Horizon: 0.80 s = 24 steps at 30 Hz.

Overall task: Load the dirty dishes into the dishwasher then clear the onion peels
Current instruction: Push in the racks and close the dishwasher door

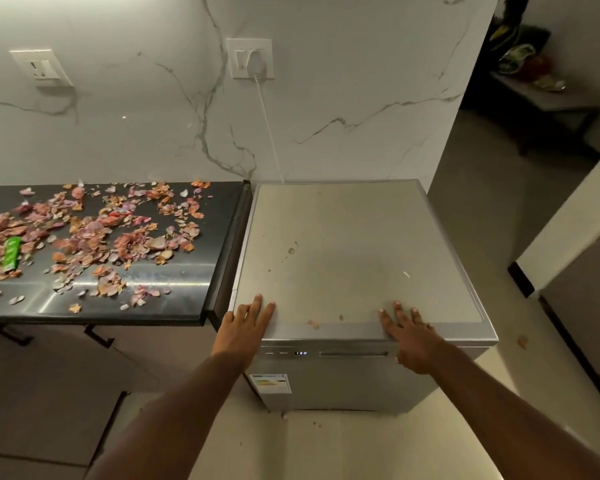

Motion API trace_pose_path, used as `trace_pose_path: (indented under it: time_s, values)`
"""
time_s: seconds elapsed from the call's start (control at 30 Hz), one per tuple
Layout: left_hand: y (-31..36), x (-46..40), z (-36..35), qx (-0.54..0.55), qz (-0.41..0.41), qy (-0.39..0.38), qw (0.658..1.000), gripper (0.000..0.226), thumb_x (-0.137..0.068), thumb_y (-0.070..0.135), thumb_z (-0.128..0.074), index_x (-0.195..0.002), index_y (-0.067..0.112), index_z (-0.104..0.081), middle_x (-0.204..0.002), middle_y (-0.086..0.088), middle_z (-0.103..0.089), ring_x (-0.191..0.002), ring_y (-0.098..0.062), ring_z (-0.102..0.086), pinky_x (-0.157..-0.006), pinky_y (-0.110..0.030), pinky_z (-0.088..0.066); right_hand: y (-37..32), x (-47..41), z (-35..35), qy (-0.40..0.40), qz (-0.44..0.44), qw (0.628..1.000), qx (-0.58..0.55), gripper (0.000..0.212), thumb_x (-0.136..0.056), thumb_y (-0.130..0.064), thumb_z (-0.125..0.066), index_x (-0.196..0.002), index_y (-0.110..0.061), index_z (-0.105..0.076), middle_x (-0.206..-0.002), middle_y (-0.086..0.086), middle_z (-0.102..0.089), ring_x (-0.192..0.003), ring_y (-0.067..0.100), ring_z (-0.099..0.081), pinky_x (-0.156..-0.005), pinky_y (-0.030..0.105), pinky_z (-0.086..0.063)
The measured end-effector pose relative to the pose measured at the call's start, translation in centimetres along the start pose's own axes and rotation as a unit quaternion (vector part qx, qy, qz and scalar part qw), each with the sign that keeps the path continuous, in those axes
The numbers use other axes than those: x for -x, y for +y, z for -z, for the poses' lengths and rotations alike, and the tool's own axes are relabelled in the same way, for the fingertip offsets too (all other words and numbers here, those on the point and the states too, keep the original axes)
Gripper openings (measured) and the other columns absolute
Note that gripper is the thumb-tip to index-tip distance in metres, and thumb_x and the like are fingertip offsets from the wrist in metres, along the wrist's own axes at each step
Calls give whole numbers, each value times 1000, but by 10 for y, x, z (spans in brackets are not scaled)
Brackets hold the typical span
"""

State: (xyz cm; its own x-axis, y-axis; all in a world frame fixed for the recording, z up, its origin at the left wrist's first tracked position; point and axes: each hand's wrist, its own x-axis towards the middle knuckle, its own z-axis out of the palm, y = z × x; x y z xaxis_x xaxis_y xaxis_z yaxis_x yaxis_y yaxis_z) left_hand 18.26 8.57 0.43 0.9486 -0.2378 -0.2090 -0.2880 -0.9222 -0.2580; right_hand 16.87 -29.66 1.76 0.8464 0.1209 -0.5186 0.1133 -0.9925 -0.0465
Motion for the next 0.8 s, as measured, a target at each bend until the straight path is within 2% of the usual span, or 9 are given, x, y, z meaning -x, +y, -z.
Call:
trace_pose_path:
  time_s: [0.3,0.5,0.7,0.8]
  values:
    - [-8,-1,-16,-12,-36,36,999,112,-91,29,-71,-163,21,15,-171,-16,5,-143,-34,-29,-114,-48,-34,-10,2,0,-22,-22,1000,1,119,-92,-45,-73,-162,-29,22,-167,9,33,-156,44,15,-125,59,-10]
    - [-16,-5,-28,-24,-63,66,996,121,-79,39,-79,-166,20,3,-170,-19,-8,-130,-33,-39,-103,-49,-41,-13,0,-6,-12,-29,999,-6,122,-91,-47,-75,-161,-28,23,-167,9,33,-156,45,16,-124,61,-11]
    - [-13,-2,-27,-15,-50,61,997,117,-84,32,-75,-165,22,9,-171,-18,-2,-132,-34,-36,-103,-49,-41,-15,0,-3,-21,-31,999,-15,123,-89,-50,-75,-161,-27,23,-167,9,33,-155,46,17,-124,62,-11]
    - [-10,-1,-24,-13,-46,47,998,119,-87,26,-74,-163,22,16,-170,-18,5,-138,-34,-31,-108,-49,-39,-16,2,-1,-20,-31,999,-16,123,-89,-50,-75,-161,-28,23,-167,9,33,-155,46,16,-124,62,-11]
